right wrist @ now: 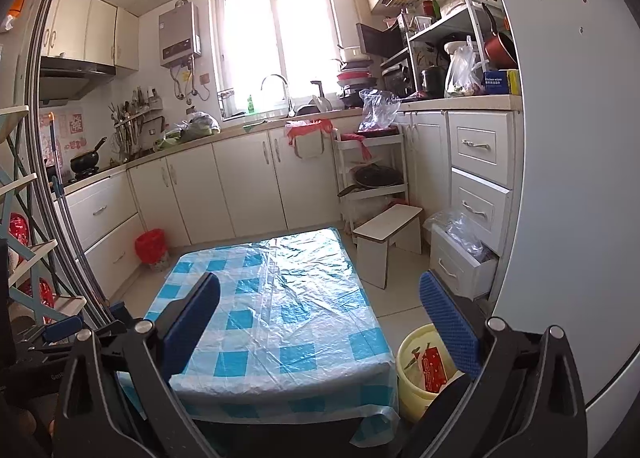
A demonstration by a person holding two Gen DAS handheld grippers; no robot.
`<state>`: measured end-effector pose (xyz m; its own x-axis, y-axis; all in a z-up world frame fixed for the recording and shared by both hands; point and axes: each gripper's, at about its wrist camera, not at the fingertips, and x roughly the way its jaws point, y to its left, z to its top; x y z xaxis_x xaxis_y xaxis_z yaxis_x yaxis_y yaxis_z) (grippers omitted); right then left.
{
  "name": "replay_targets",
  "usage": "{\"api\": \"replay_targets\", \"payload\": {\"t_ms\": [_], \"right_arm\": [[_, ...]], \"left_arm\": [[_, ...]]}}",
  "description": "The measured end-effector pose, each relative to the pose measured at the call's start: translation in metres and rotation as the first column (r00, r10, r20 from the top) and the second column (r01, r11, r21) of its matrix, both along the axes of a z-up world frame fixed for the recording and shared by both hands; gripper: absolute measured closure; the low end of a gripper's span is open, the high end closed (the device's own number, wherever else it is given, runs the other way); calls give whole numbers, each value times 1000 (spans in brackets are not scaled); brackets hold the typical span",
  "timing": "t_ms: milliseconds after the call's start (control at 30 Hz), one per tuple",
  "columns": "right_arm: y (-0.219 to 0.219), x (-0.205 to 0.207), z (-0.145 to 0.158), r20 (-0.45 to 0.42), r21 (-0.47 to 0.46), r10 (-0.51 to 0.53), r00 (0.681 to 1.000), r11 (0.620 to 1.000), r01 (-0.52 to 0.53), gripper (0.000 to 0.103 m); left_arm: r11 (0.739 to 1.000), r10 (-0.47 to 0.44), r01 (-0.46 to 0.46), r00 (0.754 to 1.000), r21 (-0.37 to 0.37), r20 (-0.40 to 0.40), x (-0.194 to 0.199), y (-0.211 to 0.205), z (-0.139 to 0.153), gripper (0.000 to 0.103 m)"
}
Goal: Collect trash
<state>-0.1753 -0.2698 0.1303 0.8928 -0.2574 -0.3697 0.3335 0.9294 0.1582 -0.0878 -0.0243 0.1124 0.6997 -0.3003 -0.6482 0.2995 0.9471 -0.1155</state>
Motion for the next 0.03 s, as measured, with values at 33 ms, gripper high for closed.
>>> {"api": "replay_targets", "payload": {"t_ms": [33], "right_arm": [[0,1,-1,-2,3,1,1000,1000,-1,7]], "left_arm": [[1000,5,-5,1000,11,-2,1,0,-3,8]]}}
